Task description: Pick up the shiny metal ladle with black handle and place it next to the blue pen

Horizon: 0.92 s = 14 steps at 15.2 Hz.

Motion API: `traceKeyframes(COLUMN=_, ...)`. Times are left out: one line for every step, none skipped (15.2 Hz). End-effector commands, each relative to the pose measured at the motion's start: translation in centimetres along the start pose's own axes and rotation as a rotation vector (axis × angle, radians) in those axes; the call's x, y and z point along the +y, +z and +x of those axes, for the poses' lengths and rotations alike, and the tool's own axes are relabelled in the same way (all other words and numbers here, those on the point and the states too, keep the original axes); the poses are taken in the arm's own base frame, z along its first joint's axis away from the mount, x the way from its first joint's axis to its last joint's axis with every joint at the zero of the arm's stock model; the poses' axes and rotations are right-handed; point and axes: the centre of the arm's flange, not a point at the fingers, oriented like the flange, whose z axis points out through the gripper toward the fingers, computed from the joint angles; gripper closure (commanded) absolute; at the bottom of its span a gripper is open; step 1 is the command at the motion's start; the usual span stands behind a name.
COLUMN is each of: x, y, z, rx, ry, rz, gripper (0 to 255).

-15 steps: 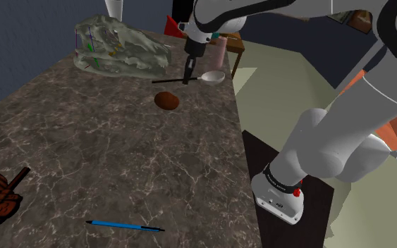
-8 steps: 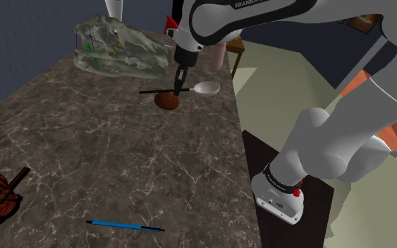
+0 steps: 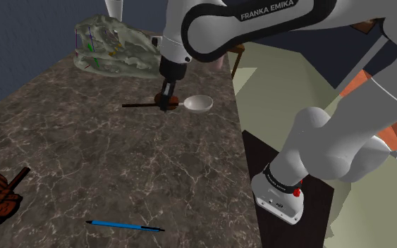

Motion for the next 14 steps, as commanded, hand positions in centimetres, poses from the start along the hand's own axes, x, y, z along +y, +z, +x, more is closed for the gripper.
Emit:
traceKeyframes(x=-2.7, y=0.3, z=0.4, rx=0.0, ry=0.002, rz=0.0, gripper=255)
traceKeyframes(x=-4.0, y=0.4, z=0.7, rx=0.0, ry=0.002, rz=0.0, gripper=255)
traceKeyframes(x=-5.3, y=0.6, z=1.0, rx=0.0, ry=0.002, rz=0.0, gripper=255)
traceKeyframes(x=-6.5, y=0.7, z=1.3, rx=0.0, ry=0.002, rz=0.0, gripper=255)
traceKeyframes(x=-7.8, y=0.9, z=1.7, rx=0.0, ry=0.002, rz=0.0, gripper=255)
traceKeyframes(x=-9.1, y=1.0, z=2.0, rx=0.0, ry=0.002, rz=0.0, gripper=255)
traceKeyframes(x=-10.4, y=1.2, z=2.3, rx=0.0, ry=0.002, rz=0.0, gripper=255)
traceKeyframes(x=-11.6, y=1.3, z=2.6, rx=0.0, ry=0.002, rz=0.0, gripper=255)
traceKeyframes(x=-12.9, y=1.5, z=2.9, rx=0.0, ry=0.002, rz=0.0, gripper=255)
traceKeyframes(x=-14.2, y=1.6, z=3.2, rx=0.0, ry=0.002, rz=0.0, gripper=255)
traceKeyframes(x=-15.4, y=1.8, z=3.5, rx=0.0, ry=0.002, rz=0.0, gripper=255)
traceKeyframes(x=-16.7, y=2.0, z=3.9, rx=0.0, ry=0.002, rz=0.0, gripper=255)
traceKeyframes(x=-18.0, y=2.1, z=4.2, rx=0.0, ry=0.002, rz=0.0, gripper=255)
traceKeyframes(x=-19.3, y=2.3, z=4.5, rx=0.0, ry=0.002, rz=0.0, gripper=255)
